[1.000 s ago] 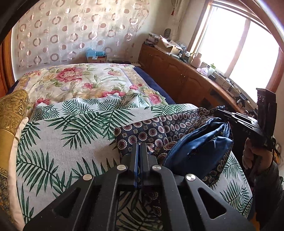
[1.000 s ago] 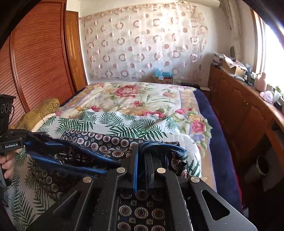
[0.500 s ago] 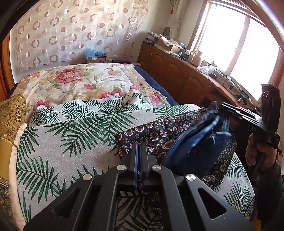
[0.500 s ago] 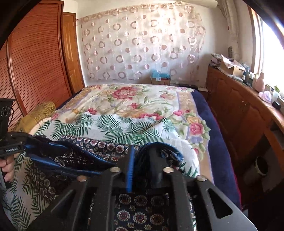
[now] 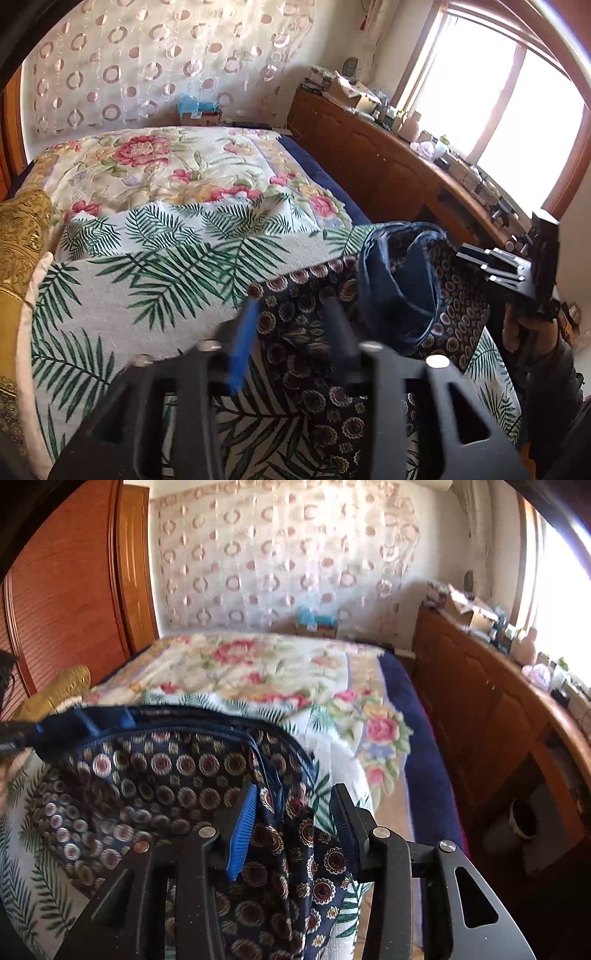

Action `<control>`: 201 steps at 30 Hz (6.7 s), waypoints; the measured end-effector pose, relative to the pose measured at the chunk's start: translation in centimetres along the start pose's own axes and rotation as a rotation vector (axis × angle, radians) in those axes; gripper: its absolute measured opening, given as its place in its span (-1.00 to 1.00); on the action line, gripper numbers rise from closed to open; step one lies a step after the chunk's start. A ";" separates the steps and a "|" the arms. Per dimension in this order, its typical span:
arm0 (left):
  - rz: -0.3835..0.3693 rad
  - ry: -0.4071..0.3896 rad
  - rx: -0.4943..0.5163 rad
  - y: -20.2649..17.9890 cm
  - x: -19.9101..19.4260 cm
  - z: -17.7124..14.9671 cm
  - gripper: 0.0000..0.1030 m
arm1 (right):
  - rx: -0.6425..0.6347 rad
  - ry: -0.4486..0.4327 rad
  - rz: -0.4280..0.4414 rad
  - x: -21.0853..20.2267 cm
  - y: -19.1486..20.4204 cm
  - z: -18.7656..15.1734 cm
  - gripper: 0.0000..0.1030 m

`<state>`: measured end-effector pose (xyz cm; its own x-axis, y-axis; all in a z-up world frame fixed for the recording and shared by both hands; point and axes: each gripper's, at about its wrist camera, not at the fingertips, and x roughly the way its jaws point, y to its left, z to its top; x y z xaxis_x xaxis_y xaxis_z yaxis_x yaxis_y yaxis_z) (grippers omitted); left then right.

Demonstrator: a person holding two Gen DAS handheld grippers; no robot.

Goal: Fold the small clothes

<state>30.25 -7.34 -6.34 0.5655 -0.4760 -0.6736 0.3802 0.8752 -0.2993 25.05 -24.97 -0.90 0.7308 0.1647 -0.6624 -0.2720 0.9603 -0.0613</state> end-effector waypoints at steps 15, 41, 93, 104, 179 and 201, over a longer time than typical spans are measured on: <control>-0.013 -0.024 0.001 0.6 -2.1 -1.2 0.13 | 0.020 0.005 0.046 1.1 -1.5 1.1 -0.84; 0.044 0.137 0.007 1.4 5.9 0.9 0.31 | 0.069 0.102 0.084 3.7 -1.1 0.5 0.15; 0.187 -0.370 -0.037 9.6 -19.4 -3.2 -0.89 | -0.275 -0.316 0.318 -0.8 11.4 9.3 -0.78; 0.256 -0.428 -0.183 14.4 -21.9 -7.9 -0.89 | -0.495 -0.324 0.404 4.6 18.8 16.2 -0.78; 0.545 -0.339 -0.111 9.5 -22.3 -13.8 0.77 | -0.256 -0.194 0.341 1.8 15.6 2.9 -0.04; 0.402 -0.330 0.023 -2.7 -19.6 -11.4 0.77 | 0.017 -0.302 0.117 -14.9 7.9 -7.8 0.51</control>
<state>9.74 0.65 -0.04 0.8694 -0.1078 -0.4821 0.0993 0.9941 -0.0431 7.13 -21.58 2.71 0.8489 0.3308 -0.4123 -0.3562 0.9343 0.0161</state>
